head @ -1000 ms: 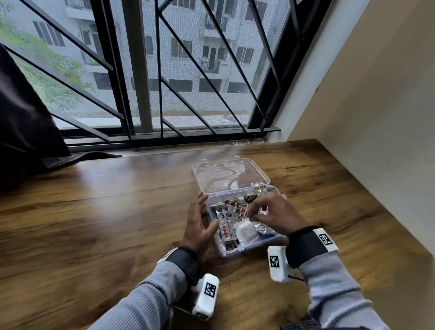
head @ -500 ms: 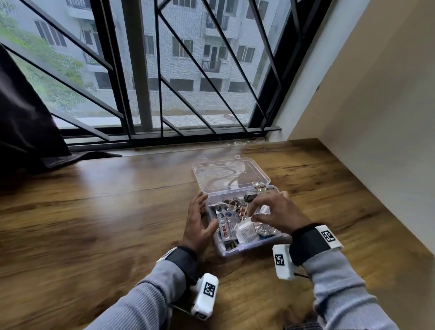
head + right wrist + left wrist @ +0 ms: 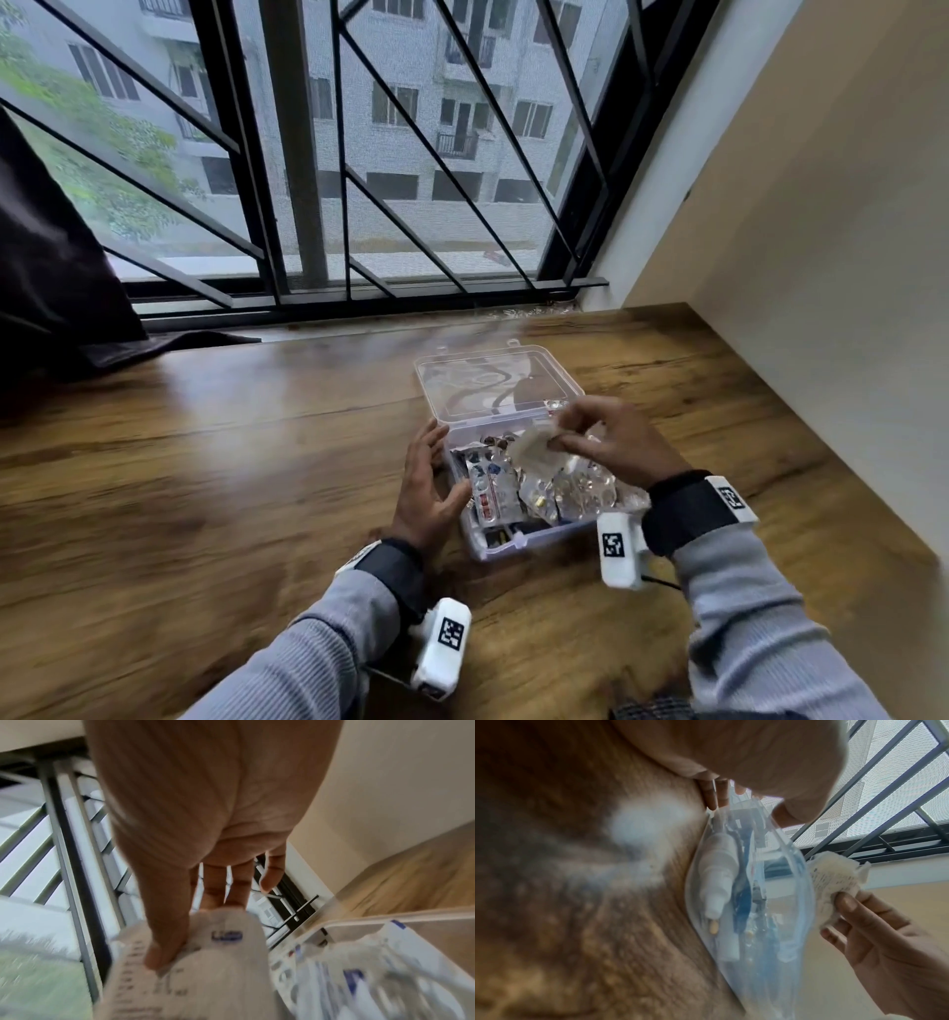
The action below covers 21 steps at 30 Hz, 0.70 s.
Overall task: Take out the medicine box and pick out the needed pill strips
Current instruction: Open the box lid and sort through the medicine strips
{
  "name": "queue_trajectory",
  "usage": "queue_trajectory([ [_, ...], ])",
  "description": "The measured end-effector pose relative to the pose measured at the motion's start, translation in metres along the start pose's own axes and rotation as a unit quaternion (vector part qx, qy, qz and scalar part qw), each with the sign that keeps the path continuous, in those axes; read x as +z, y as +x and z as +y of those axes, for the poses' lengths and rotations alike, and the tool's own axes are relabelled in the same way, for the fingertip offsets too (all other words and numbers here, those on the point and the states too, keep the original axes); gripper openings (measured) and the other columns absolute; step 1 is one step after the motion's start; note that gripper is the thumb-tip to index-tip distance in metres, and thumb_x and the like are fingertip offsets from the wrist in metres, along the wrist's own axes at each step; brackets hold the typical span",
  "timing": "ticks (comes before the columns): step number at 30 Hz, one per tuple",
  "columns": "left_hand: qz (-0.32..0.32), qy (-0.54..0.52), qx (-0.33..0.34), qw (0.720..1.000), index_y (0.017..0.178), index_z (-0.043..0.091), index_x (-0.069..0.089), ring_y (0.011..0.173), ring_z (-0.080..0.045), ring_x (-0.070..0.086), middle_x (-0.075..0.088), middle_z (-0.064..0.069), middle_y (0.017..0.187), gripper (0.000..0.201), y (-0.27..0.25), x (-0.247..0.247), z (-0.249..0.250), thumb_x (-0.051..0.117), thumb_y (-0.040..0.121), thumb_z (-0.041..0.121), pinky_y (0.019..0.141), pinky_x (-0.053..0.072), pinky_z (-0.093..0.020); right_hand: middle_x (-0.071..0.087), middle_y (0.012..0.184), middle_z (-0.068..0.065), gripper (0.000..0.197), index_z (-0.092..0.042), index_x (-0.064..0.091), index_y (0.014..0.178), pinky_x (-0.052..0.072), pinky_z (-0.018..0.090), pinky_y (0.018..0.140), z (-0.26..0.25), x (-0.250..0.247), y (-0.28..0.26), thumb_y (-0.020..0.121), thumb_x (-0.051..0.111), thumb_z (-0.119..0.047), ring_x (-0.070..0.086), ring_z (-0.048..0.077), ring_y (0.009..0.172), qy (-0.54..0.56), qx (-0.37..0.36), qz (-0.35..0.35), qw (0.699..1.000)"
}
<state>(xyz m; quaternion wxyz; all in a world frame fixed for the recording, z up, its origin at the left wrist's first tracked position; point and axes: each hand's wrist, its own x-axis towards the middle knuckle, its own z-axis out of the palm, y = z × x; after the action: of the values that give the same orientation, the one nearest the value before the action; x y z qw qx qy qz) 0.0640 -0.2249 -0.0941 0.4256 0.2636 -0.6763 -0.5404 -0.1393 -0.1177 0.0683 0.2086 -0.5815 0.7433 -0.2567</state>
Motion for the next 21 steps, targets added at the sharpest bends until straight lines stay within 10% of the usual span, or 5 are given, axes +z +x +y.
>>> queue_trajectory([
  [6,0.003,0.022,-0.004,1.0,0.134,0.054,0.031,0.135,-0.03,0.043,0.04,-0.011,0.147,0.075,0.001,0.0,-0.004,0.065,0.073,0.028,0.107,0.039,-0.057,0.07,0.085,0.002,0.019,-0.014,0.066,0.092,0.057,0.023,0.064,0.032,-0.009,-0.005,0.077,0.077,-0.02,0.068,0.014,0.08,0.08,0.133,0.067,0.986],
  [10,0.001,0.013,-0.007,1.0,0.134,0.053,0.032,0.135,-0.03,0.043,0.04,-0.01,0.147,0.075,0.0,0.0,-0.004,0.066,0.072,0.027,0.107,0.04,-0.058,0.068,0.093,-0.014,0.026,-0.033,0.064,0.093,0.056,0.039,0.077,0.042,0.007,-0.006,0.073,0.078,-0.042,0.064,0.01,0.085,-0.133,0.191,0.06,0.971],
  [16,0.004,0.022,-0.018,1.0,0.132,0.055,0.031,0.135,-0.029,0.043,0.038,-0.007,0.149,0.075,0.001,0.001,-0.006,0.067,0.071,0.03,0.107,0.039,-0.056,0.059,0.079,-0.024,0.017,-0.04,0.061,0.089,0.053,0.039,0.082,-0.001,0.05,-0.005,0.077,0.071,-0.047,0.058,0.0,0.077,-0.156,0.095,0.096,0.978],
  [21,0.006,0.017,0.006,1.0,0.135,0.047,0.034,0.135,-0.032,0.042,0.037,-0.007,0.149,0.071,0.0,0.001,-0.006,0.067,0.075,0.029,0.105,0.04,-0.06,0.067,0.107,-0.011,0.03,-0.036,0.065,0.109,0.05,0.029,0.081,-0.023,0.081,0.013,0.079,0.069,-0.042,0.064,0.011,0.091,-0.157,0.05,0.06,0.984],
])
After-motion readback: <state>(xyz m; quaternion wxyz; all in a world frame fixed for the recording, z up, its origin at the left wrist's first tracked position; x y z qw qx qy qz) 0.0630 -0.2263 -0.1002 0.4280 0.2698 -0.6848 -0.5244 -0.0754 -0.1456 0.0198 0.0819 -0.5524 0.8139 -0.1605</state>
